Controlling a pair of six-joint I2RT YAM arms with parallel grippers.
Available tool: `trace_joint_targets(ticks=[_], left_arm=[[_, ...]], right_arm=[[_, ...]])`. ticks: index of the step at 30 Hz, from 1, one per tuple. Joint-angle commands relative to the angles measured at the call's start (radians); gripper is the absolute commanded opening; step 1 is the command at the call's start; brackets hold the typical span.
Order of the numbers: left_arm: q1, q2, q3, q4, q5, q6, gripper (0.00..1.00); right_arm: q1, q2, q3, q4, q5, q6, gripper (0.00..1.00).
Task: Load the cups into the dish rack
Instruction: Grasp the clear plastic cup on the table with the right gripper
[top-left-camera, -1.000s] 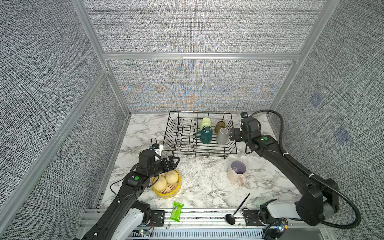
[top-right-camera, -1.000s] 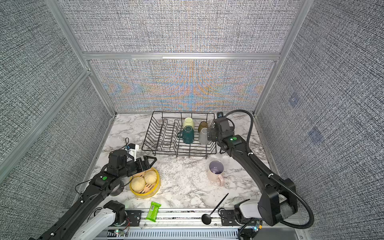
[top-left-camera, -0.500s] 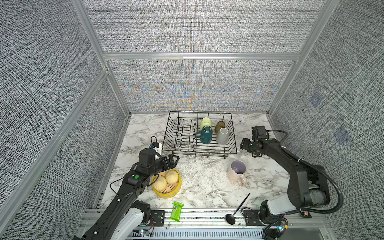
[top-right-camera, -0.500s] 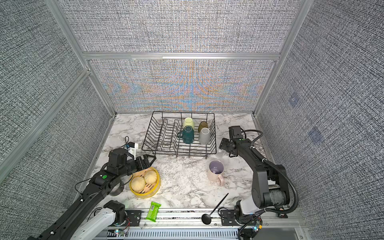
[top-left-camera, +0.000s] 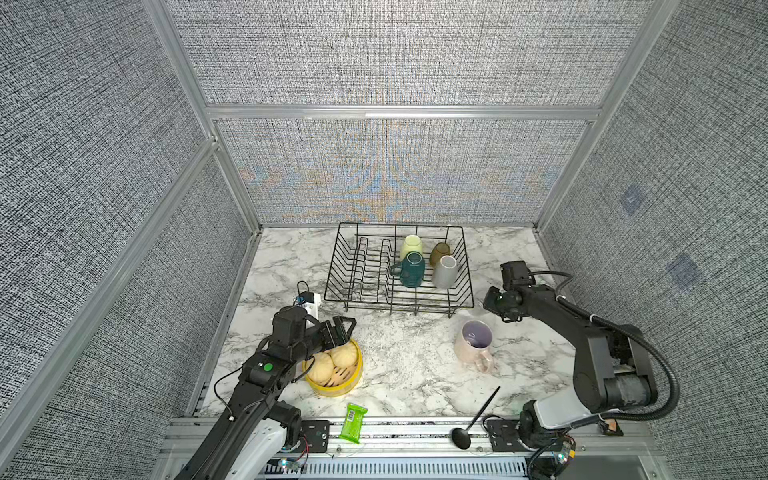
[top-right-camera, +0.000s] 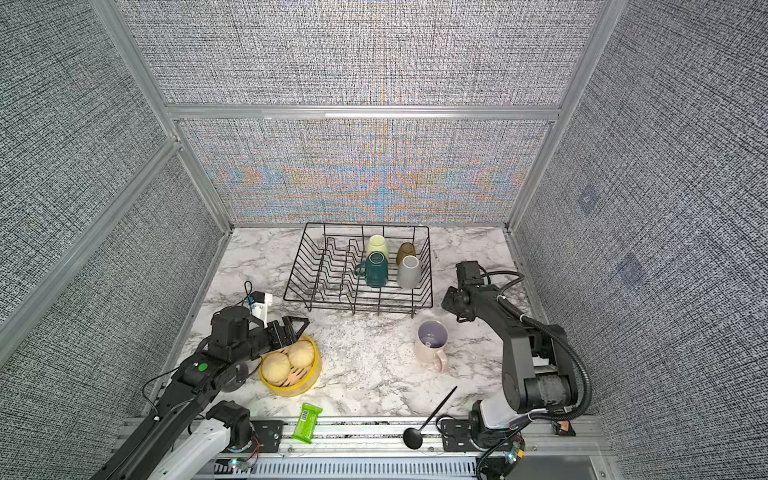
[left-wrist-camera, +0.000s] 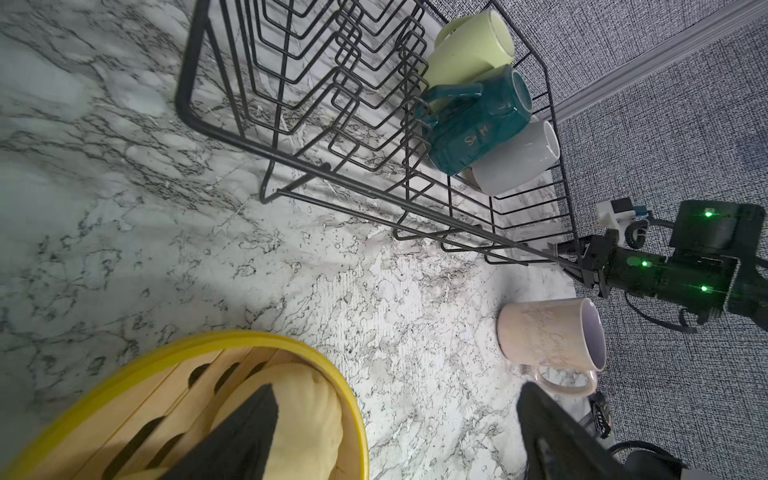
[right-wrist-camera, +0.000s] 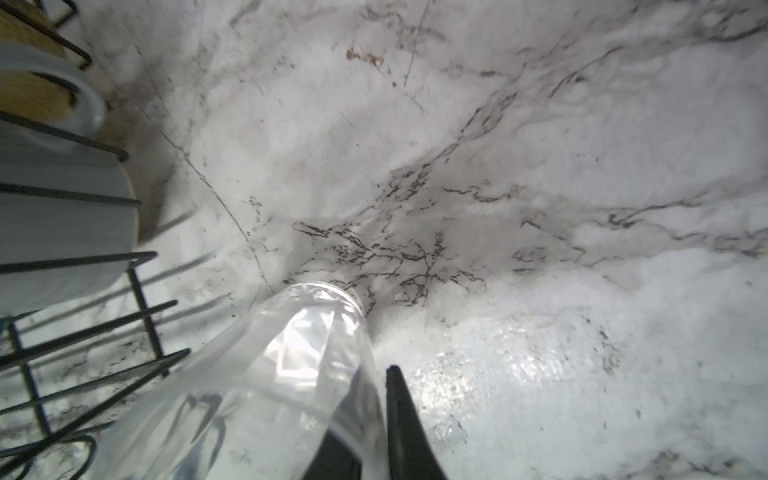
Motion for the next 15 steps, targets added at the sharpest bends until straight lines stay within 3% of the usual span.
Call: trace_joint_targets(ticks=[1,11,15], left_arm=[[0.001,0.010,0.028,-0.003,0.017,0.016,0.91],[0.001,0.035,0.052,0.174,0.176,-0.116,0.91],[0.001,0.068,0.092,0.238,0.255,-0.165,0.91]], right_arm=[[0.001,-0.037,-0.016,0.044,0.026,0.010,0.09],[0.003,-0.272,-0.076,0.108,0.065,-0.025,0.08],[0.013,-0.369,-0.097,0.173,0.013,-0.007,0.08]])
